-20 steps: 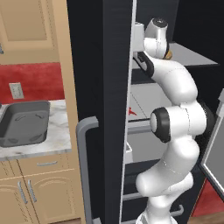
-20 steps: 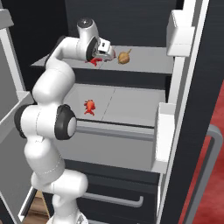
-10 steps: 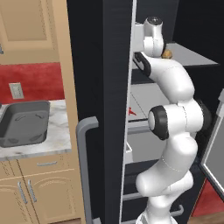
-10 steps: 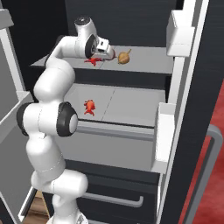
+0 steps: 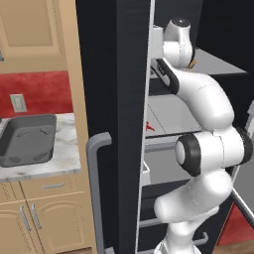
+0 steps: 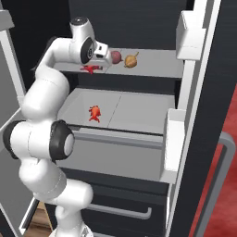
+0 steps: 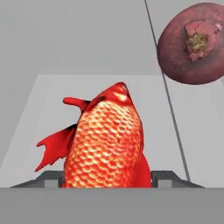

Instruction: Place one onion and one fish in each tupperware on the nearby counter, to pack two identical lunches.

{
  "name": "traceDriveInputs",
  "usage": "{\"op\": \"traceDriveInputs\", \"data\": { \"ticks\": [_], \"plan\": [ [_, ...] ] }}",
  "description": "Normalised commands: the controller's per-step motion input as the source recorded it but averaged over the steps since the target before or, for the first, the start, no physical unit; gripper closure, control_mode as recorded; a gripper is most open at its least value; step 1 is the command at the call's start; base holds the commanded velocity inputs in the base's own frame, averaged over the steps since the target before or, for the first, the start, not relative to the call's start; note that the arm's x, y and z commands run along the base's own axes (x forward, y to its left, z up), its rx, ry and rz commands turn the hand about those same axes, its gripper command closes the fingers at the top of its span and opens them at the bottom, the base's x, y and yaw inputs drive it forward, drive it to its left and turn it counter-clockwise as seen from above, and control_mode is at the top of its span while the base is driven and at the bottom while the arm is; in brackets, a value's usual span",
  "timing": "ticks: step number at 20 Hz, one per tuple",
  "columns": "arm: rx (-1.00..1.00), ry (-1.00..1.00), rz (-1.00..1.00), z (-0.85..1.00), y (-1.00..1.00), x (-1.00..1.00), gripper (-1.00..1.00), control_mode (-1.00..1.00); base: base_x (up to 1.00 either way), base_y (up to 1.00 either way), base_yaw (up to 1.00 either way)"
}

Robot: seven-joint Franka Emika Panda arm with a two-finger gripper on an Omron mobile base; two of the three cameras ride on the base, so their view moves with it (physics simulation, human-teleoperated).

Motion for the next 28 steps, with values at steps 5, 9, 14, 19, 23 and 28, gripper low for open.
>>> {"op": "traceDriveInputs", "data": {
  "ticks": [5,9,14,19,23,28],
  "plan": [
    [-0.1,-0.01,0.37,-0.21,0.17,-1.0,1.0,-1.0,0.0,0.0,0.0],
    [-0.08,-0.04,0.28,-0.01,-0.02,-1.0,1.0,-1.0,0.0,0.0,0.0],
    [-0.08,-0.02,0.14,0.0,-0.03,-1.0,1.0,-1.0,0.0,0.0,0.0],
    [-0.08,0.0,0.07,-0.08,-0.12,-1.0,1.0,-1.0,0.0,0.0,0.0],
    [-0.05,0.0,0.06,-0.1,-0.1,-0.75,1.0,1.0,-0.25,-0.05,0.02],
    [0.0,0.0,0.0,0.0,0.0,0.0,1.0,1.0,-1.0,-0.1,0.06]
  ]
}}
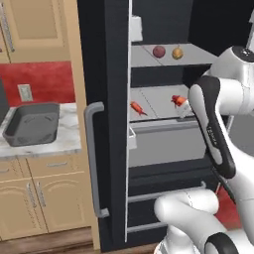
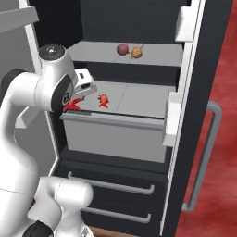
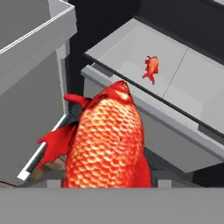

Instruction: Place one onion and one fish in each tupperware on the nearby counter, to pack two identical lunches.

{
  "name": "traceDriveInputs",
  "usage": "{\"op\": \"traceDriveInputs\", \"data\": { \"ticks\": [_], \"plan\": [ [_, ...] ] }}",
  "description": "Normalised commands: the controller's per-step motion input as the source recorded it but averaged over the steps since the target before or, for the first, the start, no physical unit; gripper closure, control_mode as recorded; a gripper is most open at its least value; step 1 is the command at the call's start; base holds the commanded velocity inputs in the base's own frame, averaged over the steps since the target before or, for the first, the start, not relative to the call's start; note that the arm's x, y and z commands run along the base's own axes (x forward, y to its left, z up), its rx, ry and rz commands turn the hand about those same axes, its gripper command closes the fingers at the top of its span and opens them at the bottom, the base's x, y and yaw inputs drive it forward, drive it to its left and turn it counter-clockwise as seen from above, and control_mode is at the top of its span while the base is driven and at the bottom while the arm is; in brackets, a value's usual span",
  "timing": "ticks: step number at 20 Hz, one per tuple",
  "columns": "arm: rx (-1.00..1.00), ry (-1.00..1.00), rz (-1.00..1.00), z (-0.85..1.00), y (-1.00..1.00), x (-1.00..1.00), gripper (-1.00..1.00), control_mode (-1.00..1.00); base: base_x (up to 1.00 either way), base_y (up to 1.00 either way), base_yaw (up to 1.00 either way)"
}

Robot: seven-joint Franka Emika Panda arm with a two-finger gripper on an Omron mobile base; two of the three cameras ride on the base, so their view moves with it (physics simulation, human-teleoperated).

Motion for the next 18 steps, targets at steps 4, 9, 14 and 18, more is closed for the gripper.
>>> {"op": "traceDriveInputs", "data": {
  "ticks": [4,9,14,18],
  "plan": [
    [0.0,0.0,0.0,0.0,0.0,0.0,1.0,1.0,-1.0,-0.01,0.04],
    [0.0,0.0,0.0,0.0,0.0,0.0,1.0,1.0,-1.0,0.3,0.0],
    [0.0,0.0,0.0,0.0,0.0,0.0,1.0,1.0,-0.79,0.9,0.0],
    [0.0,0.0,0.0,0.0,0.0,0.0,1.0,1.0,-0.1,1.0,0.0]
  ]
}}
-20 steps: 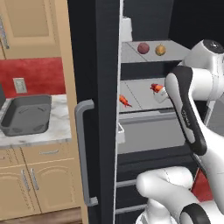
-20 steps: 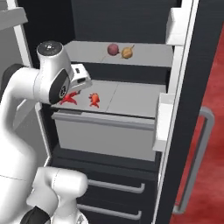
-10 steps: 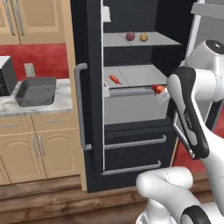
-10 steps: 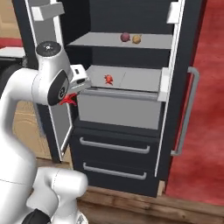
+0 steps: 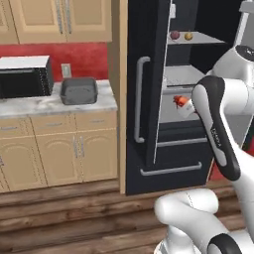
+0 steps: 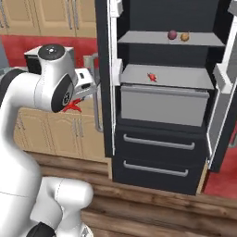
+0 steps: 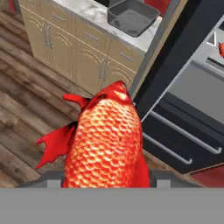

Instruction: Place one onion and one fish in each tupperware on the nearby counter, to pack two identical lunches.

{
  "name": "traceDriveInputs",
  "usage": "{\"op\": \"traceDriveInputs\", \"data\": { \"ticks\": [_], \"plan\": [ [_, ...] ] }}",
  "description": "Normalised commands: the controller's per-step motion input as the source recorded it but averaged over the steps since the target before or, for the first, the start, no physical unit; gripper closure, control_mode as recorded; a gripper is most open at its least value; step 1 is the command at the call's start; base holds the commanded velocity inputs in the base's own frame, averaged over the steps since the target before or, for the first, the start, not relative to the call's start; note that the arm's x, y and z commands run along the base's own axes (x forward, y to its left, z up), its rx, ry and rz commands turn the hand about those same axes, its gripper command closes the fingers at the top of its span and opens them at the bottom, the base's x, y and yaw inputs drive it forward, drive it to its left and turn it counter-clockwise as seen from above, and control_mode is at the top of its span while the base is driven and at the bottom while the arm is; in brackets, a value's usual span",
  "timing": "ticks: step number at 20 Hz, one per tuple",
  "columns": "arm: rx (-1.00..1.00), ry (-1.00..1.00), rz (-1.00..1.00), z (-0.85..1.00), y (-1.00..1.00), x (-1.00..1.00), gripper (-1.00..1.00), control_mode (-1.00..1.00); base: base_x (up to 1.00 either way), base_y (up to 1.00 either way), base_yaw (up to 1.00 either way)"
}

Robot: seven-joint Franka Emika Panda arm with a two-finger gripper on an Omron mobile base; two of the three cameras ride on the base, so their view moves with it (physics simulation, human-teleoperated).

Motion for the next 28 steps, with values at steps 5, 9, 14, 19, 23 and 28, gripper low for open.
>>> {"op": "traceDriveInputs", "data": {
  "ticks": [5,9,14,19,23,28],
  "plan": [
    [0.0,0.0,0.0,0.0,0.0,0.0,1.0,1.0,0.26,1.0,-0.02],
    [0.0,0.0,0.0,0.0,0.0,0.0,1.0,1.0,0.83,1.0,-0.07],
    [0.0,0.0,0.0,0.0,0.0,0.0,1.0,1.0,1.0,0.88,-0.14],
    [0.0,0.0,0.0,0.0,0.0,0.0,1.0,1.0,1.0,0.34,-0.19],
    [0.0,0.0,0.0,0.0,0.0,0.0,1.0,1.0,1.0,0.19,-0.21],
    [0.0,0.0,0.0,0.0,0.0,0.0,1.0,1.0,0.55,0.33,-0.22]
  ]
}}
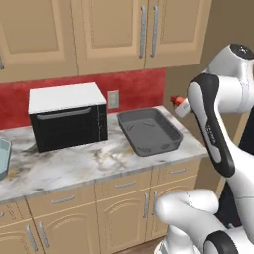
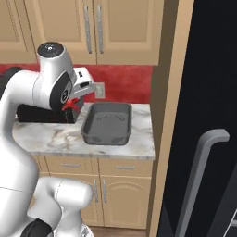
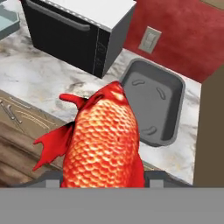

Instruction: Place one onion and one fish in each tupperware on the nearby counter, to pack two identical lunches.

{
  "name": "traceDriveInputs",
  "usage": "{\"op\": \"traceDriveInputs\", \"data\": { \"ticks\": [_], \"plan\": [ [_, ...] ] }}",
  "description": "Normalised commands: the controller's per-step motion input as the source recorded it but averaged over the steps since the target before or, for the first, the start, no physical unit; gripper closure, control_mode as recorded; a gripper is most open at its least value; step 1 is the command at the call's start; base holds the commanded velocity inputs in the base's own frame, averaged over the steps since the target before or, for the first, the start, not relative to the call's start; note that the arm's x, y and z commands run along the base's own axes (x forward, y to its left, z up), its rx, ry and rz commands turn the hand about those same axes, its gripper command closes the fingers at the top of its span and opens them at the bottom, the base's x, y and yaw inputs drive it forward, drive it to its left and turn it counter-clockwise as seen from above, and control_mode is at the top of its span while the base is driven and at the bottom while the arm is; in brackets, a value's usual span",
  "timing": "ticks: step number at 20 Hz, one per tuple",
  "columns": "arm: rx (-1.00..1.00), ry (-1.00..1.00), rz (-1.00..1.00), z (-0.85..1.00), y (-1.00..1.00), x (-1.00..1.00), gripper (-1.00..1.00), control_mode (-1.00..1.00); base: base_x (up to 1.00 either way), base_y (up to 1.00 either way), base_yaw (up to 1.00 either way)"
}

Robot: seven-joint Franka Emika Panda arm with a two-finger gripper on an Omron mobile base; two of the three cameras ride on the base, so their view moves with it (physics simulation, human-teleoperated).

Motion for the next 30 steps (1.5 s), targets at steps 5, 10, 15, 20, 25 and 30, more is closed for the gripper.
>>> {"op": "traceDriveInputs", "data": {
  "ticks": [5,10,15,20,25,30],
  "plan": [
    [-0.09,-0.01,-0.09,-0.8,0.26,0.05,1.0,-1.0,0.0,0.06,-0.03],
    [-0.03,0.0,-0.07,-0.9,0.12,0.57,1.0,-1.0,0.0,0.0,0.0],
    [0.0,0.0,-0.04,-0.55,0.0,0.94,1.0,-1.0,0.0,0.0,0.0],
    [0.02,0.0,-0.06,-0.3,0.0,0.99,1.0,-1.0,0.0,0.0,0.0],
    [0.08,0.07,-0.07,-0.11,0.0,0.8,1.0,-1.0,0.0,0.0,0.0],
    [0.05,0.08,-0.05,-0.27,0.0,0.69,1.0,-1.0,0.0,0.0,0.0]
  ]
}}
